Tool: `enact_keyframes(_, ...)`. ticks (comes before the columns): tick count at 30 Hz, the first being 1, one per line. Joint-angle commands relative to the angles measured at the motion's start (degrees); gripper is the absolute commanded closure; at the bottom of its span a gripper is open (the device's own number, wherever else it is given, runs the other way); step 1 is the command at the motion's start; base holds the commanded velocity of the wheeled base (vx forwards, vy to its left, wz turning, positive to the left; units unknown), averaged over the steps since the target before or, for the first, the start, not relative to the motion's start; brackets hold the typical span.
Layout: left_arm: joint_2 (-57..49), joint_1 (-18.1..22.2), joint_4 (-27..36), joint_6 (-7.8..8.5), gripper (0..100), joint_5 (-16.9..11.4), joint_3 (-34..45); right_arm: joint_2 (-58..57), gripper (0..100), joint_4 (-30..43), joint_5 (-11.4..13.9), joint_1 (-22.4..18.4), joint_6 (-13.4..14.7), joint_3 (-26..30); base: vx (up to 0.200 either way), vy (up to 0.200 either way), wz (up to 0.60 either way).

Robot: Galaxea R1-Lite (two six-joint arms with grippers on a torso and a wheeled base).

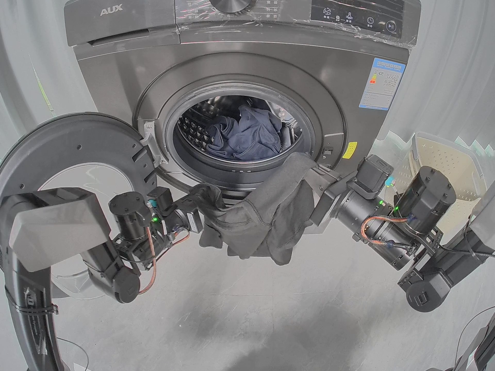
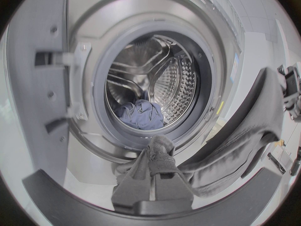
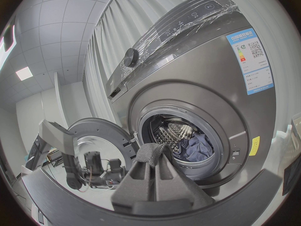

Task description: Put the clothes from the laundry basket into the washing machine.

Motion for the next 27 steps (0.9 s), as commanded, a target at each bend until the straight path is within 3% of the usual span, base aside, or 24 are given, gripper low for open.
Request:
enact_keyframes(1,-11.9,-0.3,0.0,0.30,100,0.0,7.1,-0.3,100,-0.3,-0.3,-0.8,0.4,0.4,0.000,0.000,0.00)
enact_keyframes(11,-19.2,0.6,0.1,0.03,100,-0.1,8.0,0.2,100,-0.3,0.6,-9.4,1.5,0.3,0.000,0.000,0.00)
enact_keyframes(27,-25.1,0.0,0.2,0.03,100,-0.2,8.2,-0.3,100,-0.3,0.6,-12.8,1.4,0.6,0.000,0.000,0.00)
